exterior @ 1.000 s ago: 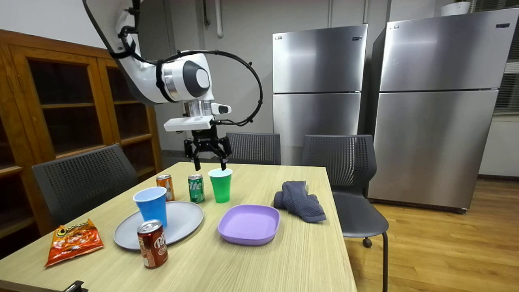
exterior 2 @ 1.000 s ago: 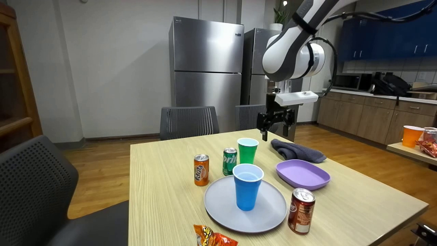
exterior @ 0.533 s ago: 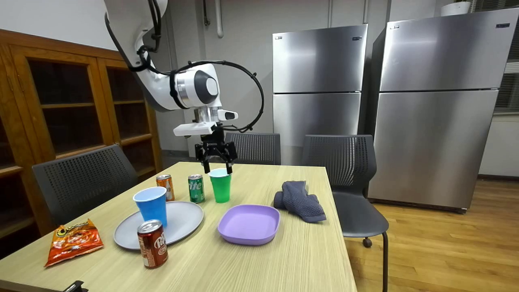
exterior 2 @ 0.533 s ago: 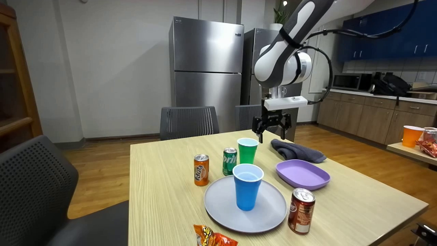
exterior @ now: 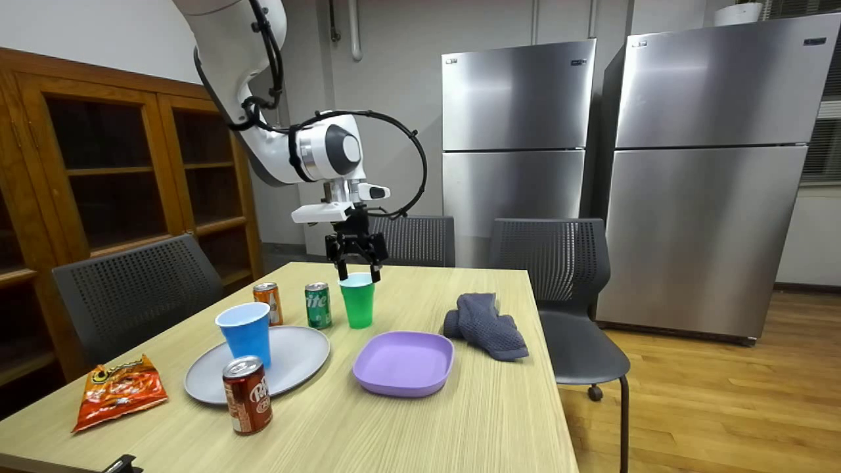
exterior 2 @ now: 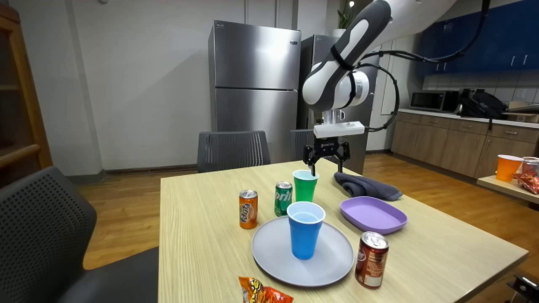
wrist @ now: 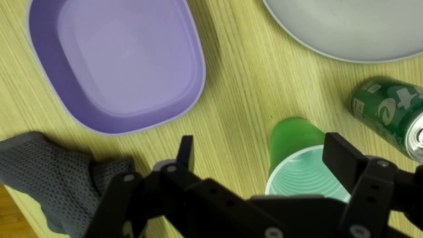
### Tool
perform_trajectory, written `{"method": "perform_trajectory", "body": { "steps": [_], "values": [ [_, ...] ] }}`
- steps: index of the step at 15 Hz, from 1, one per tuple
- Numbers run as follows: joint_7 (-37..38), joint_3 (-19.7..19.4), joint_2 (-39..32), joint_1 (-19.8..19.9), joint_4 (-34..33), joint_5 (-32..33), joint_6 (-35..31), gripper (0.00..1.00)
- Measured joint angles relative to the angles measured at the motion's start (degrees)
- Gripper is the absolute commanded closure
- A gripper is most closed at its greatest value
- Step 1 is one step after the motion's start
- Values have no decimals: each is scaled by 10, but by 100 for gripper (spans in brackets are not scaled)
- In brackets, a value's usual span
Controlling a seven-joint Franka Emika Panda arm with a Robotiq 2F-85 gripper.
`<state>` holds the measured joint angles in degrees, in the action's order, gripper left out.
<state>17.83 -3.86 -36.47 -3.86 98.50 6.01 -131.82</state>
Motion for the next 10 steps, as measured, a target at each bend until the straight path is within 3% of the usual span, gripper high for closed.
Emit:
{"method": "perform_trajectory", "body": {
  "steps": [10],
  "values": [
    [17, -6, -91, 0, -122, -23, 30, 0]
  ]
}}
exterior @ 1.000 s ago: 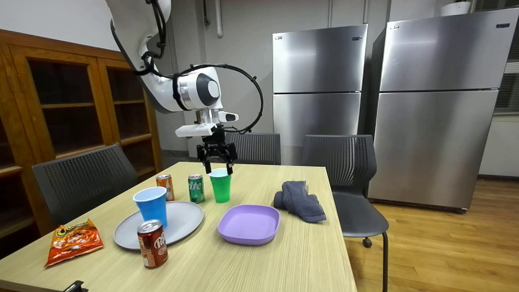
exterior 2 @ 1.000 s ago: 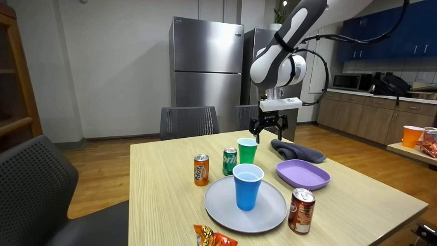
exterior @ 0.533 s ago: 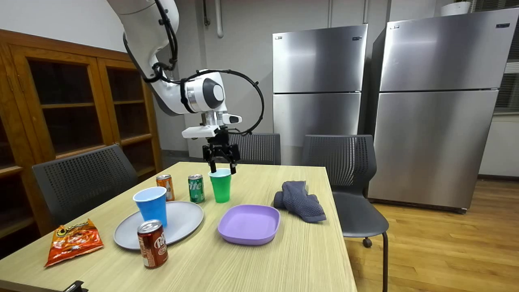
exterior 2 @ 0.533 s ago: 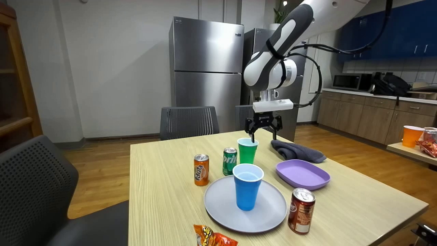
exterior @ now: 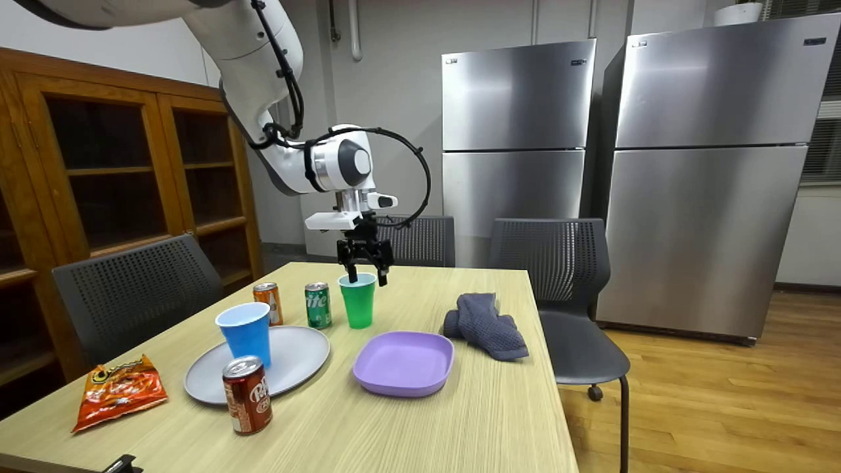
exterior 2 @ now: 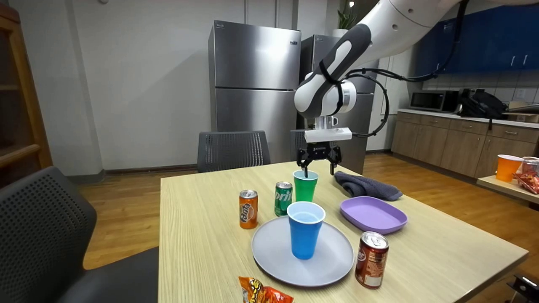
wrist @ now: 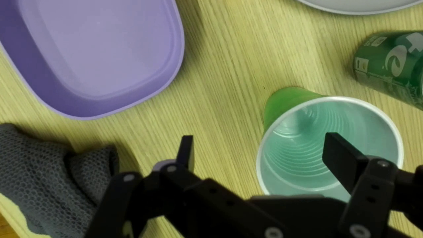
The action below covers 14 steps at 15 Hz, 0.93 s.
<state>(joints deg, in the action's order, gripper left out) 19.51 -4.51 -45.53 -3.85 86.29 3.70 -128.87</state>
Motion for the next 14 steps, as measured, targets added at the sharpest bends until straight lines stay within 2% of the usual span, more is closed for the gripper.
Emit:
{"method": "perform_trajectory", "body": {
  "steps": [6, 7, 9, 14],
  "values": [
    [5, 0, -42, 0, -49, -4, 17, 0],
    [5, 0, -45, 0, -54, -4, 19, 25],
    [5, 0, -51, 0, -61, -4, 21, 34],
    [5, 0, -58, 0, -72, -4, 23, 75]
  ]
}}
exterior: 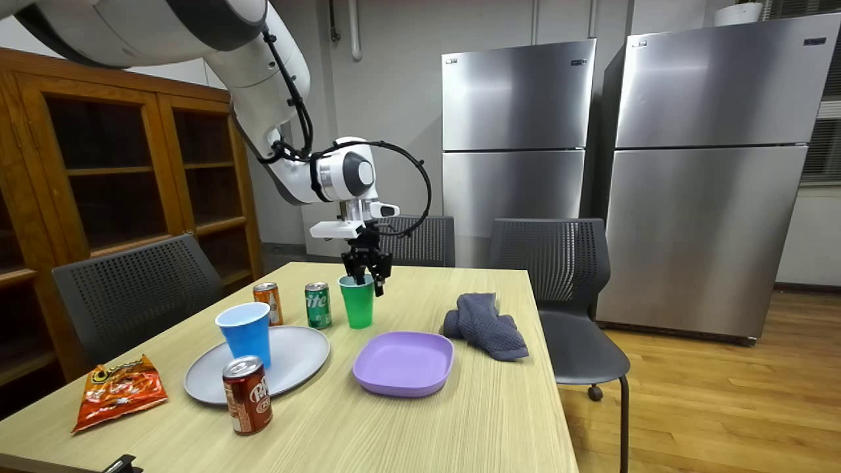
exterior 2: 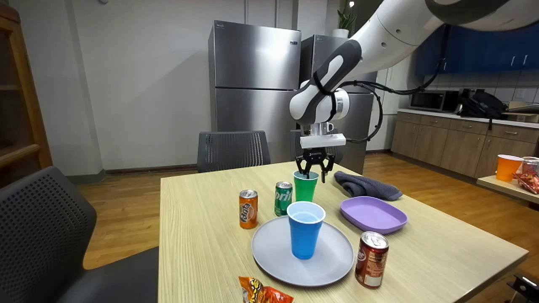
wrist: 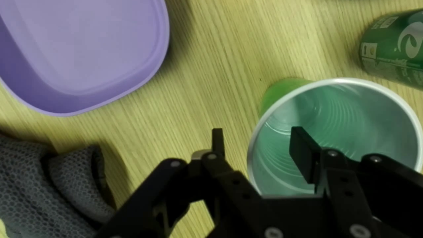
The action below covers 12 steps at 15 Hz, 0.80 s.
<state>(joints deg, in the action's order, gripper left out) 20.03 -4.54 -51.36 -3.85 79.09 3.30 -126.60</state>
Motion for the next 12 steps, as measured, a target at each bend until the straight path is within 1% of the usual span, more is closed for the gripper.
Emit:
{"method": "perform_trajectory", "body": {
  "steps": [3, 4, 12],
  "values": [
    [0, 0, 0, 0, -2, 0, 0, 97],
    [0, 0, 0, 0, -3, 0, 0, 100],
    [0, 1, 4, -1, -7, -2, 0, 99]
  ]
}}
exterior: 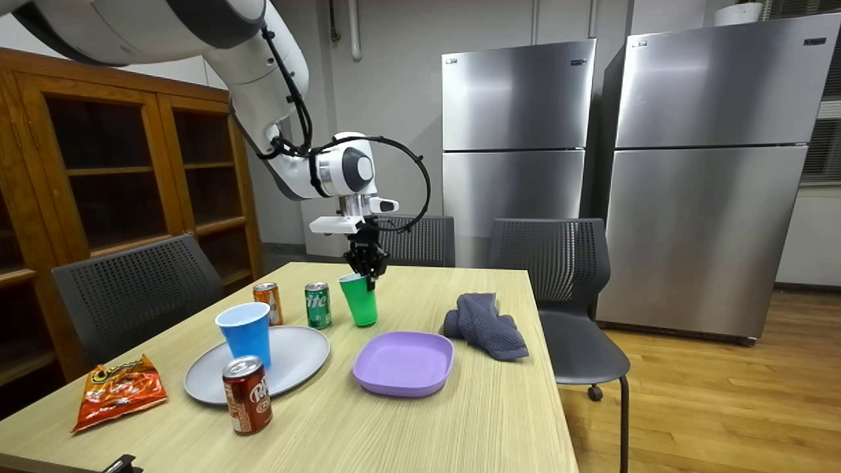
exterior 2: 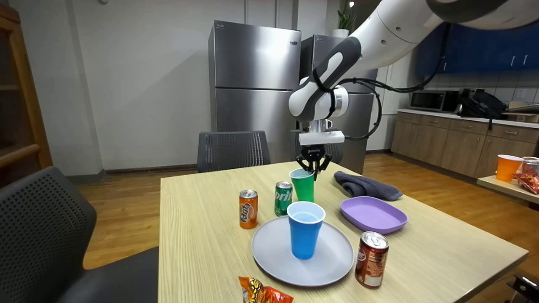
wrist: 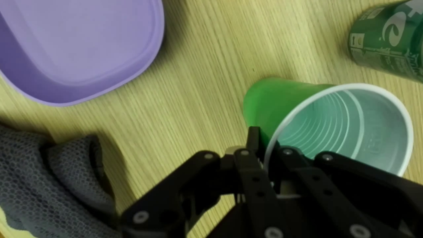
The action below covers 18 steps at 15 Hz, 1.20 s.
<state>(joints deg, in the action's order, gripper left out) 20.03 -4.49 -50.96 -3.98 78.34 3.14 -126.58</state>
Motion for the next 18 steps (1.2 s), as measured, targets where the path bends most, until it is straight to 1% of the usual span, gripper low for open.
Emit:
{"method": "perform_trajectory", "body": {
  "steps": [5, 9, 12, 18],
  "values": [
    [0, 0, 28, 0, 17, -7, -3, 99],
    [0, 0, 67, 0, 57, -12, -17, 99],
    [-1, 3, 109, 0, 104, -15, -26, 99],
    [-12, 16, 204, -1, 223, -17, -49, 99]
  ]
}}
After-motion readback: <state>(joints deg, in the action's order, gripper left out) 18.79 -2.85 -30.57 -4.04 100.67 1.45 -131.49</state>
